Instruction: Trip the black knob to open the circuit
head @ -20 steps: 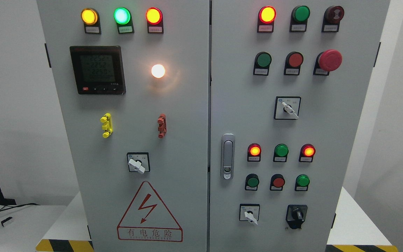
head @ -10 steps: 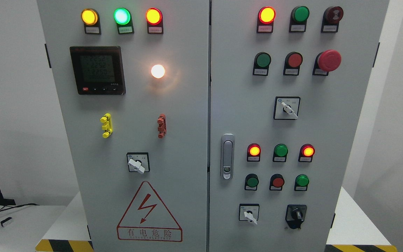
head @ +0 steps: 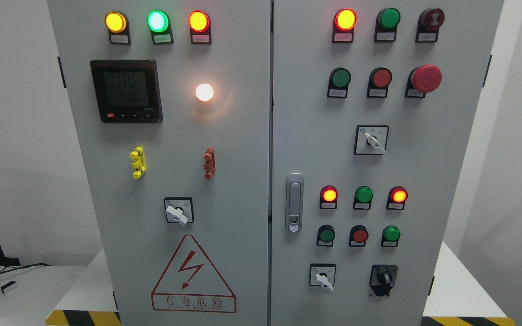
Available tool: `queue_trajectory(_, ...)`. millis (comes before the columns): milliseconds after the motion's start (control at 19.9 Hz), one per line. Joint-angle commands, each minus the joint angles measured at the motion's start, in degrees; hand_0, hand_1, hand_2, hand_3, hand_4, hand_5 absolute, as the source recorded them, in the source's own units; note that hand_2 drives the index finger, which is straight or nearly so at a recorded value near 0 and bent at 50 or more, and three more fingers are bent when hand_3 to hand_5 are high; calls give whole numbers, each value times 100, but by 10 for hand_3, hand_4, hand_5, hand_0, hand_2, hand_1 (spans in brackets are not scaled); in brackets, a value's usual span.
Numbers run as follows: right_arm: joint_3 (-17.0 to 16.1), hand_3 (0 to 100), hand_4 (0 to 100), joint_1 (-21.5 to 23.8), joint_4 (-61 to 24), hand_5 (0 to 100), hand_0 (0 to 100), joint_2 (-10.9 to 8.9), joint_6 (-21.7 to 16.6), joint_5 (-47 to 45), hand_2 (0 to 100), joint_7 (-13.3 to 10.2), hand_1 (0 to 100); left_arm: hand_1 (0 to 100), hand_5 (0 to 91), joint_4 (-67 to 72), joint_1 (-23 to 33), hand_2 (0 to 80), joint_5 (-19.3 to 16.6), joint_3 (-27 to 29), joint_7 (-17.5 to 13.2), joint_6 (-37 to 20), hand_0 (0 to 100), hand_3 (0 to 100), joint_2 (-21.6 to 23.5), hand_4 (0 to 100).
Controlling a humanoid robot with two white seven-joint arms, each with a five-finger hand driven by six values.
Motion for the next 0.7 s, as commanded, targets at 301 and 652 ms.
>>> queue_trajectory(301,-117,422,327,1243,-2862,284,143,-1407,-733,-1410,180,-602,398,389,0,0,0,0,-176,0,3,3,120,0,3,0)
queue_trajectory(652,-311,442,354,1463,-3892,302,151,-1975,-752,-1760,197,-1488,409,389,0,0,0,0,-176,0,3,3,120,0,3,0)
